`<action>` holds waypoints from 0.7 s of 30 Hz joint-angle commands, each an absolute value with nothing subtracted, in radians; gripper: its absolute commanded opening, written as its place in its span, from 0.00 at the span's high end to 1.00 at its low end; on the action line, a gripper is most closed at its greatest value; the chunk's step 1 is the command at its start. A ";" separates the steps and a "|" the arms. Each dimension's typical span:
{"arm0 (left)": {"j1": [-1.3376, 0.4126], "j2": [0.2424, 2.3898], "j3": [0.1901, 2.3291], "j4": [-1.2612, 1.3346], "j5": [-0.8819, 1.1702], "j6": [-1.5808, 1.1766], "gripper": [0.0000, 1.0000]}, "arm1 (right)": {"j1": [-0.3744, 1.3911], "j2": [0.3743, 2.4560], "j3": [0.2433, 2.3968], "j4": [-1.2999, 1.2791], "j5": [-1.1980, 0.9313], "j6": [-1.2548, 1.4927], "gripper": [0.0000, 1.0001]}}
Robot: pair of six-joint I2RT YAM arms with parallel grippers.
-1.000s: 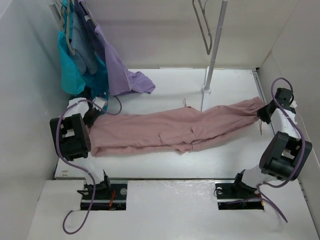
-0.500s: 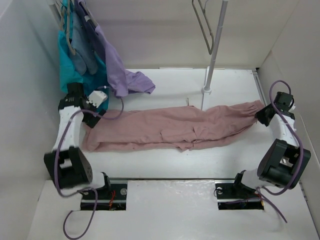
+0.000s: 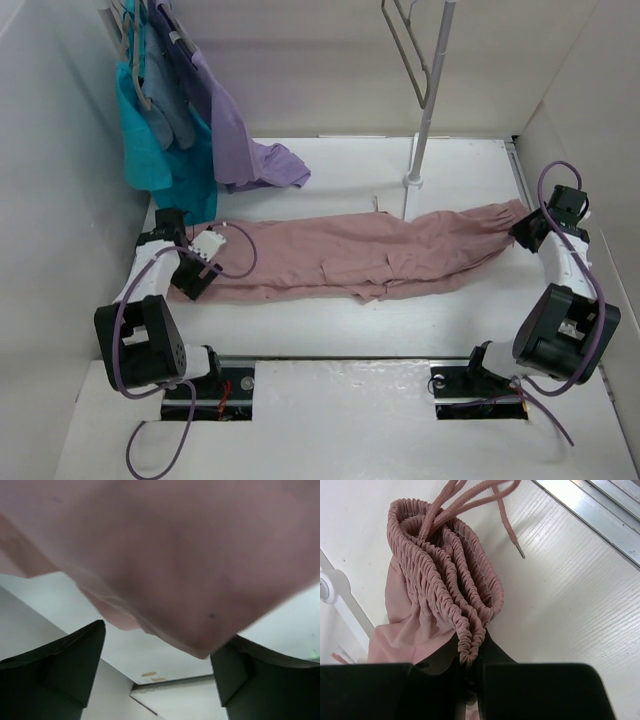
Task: Place the trousers on the hanger
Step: Fold the trousers at the center of the board.
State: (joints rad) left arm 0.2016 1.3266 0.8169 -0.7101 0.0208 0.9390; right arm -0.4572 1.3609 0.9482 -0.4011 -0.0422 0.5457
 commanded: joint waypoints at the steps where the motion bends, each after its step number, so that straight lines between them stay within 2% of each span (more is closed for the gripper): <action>1: 0.195 1.328 0.865 -0.620 0.021 0.859 0.25 | -0.462 1.345 0.948 -0.348 -0.055 0.535 1.00; 2: 0.195 1.328 0.856 -0.620 0.021 0.859 0.46 | -0.462 1.336 0.948 -0.348 -0.045 0.535 1.00; 6: 0.195 1.307 0.847 -0.656 -0.047 0.888 1.00 | -0.462 1.336 0.968 -0.368 -0.035 0.535 1.00; 15: 0.242 1.149 0.960 -0.644 -0.253 1.072 1.00 | -0.462 1.371 1.031 -0.414 0.008 0.545 1.00; 18: 0.233 1.112 0.948 -0.725 -0.223 1.161 1.00 | -0.462 1.380 1.031 -0.414 -0.004 0.545 1.00; 21: 0.189 1.112 0.849 -0.876 -0.173 1.206 0.77 | -0.462 1.381 1.002 -0.396 -0.014 0.554 1.00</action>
State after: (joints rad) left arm 0.2203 1.1091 0.9150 -0.7021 -0.1780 1.1164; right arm -0.4572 1.3800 0.9775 -0.4389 -0.0307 0.5465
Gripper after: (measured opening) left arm 0.198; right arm 0.105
